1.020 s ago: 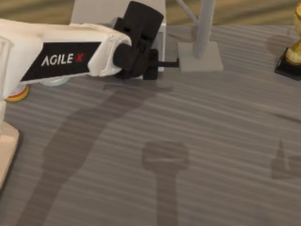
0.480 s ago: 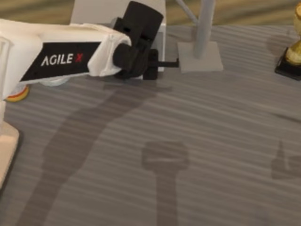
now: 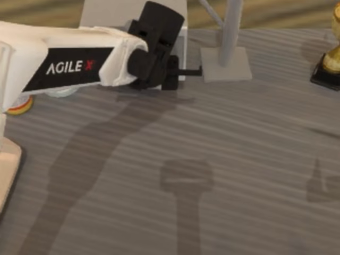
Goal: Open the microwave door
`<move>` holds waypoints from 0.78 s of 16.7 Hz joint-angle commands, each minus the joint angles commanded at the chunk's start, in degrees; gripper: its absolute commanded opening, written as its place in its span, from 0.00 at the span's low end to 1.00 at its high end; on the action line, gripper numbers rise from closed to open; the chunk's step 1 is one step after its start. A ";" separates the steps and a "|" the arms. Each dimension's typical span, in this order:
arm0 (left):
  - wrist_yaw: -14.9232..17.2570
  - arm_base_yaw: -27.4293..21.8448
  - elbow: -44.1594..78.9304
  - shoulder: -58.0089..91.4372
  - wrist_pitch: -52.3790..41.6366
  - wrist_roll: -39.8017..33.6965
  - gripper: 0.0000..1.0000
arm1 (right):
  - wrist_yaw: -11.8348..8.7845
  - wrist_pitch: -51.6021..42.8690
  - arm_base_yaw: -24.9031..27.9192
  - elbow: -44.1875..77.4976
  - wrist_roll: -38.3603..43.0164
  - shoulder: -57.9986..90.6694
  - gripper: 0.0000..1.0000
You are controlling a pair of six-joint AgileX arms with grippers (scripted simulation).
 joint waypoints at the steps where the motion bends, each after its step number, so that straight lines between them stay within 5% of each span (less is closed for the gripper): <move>1: 0.00 0.00 0.00 0.00 0.00 0.00 0.00 | 0.00 0.00 0.00 0.00 0.00 0.00 1.00; 13: 2.62 0.67 -3.99 -2.45 2.35 3.40 0.00 | 0.00 0.00 0.00 0.00 0.00 0.00 1.00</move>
